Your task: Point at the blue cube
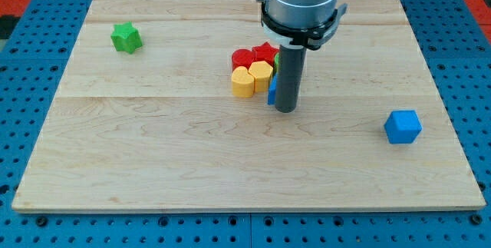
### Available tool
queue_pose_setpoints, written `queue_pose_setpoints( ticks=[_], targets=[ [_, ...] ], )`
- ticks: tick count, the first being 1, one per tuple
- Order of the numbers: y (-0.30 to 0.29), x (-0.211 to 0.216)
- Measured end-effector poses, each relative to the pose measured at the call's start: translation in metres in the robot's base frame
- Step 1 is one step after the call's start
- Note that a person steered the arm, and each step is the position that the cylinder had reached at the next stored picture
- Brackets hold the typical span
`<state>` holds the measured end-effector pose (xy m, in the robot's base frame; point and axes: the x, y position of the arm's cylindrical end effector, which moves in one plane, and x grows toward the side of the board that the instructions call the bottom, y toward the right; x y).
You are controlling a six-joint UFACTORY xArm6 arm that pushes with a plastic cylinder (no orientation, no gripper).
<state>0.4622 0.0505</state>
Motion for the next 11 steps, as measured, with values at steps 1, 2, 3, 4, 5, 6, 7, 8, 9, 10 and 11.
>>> queue_pose_setpoints(
  ticks=[1, 2, 3, 4, 5, 6, 7, 8, 9, 10, 11],
  targets=[
    [0.0, -0.007],
    [0.0, -0.016],
    [0.028, -0.011],
    [0.081, -0.011],
    [0.135, -0.01],
    [0.184, 0.005],
    [0.206, 0.045],
    [0.205, 0.082],
    [0.197, 0.075],
    [0.201, 0.059],
    [0.176, 0.047]
  ],
)
